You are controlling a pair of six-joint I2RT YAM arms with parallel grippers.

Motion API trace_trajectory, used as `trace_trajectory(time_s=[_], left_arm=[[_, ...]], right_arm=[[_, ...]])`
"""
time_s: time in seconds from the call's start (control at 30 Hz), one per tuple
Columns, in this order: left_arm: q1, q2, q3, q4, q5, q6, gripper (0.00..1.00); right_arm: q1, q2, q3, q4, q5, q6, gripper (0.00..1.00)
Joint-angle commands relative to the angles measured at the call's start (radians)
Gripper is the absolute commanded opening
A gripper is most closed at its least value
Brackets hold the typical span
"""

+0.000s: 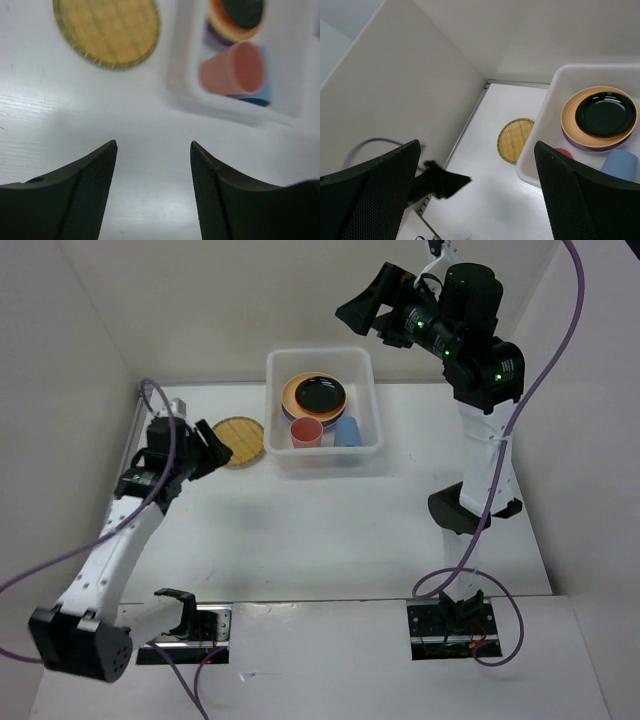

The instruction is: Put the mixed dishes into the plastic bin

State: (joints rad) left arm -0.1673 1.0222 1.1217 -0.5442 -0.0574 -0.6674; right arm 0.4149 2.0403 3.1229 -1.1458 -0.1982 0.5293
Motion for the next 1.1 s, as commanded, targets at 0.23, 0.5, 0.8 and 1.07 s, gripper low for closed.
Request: trace_trajectory(time_s=[0.23,0.5,0.8,1.07], left_arm=[[0.276,0.311,-0.391,0.743,0.378,-0.320,0.71],[0.330,0.602,-0.438,1.076,0.450,-0.448,0.73],[0.330,0.766,-0.427,1.188,0.432,-0.498,0.73],[0.330,0.875,-0.416,1.331,0.372,-0.604,0.56]], right_arm=[[0.024,0.017,0.014,0.000,0.034,-0.040,0.99],[0.024,0.047,0.014,0.009,0.016,-0.040,0.99],[0.024,0.047,0.014,0.009,0.026,-0.040,0.99],[0.024,0.047,0.014,0.018,0.026,-0.040,0.99]])
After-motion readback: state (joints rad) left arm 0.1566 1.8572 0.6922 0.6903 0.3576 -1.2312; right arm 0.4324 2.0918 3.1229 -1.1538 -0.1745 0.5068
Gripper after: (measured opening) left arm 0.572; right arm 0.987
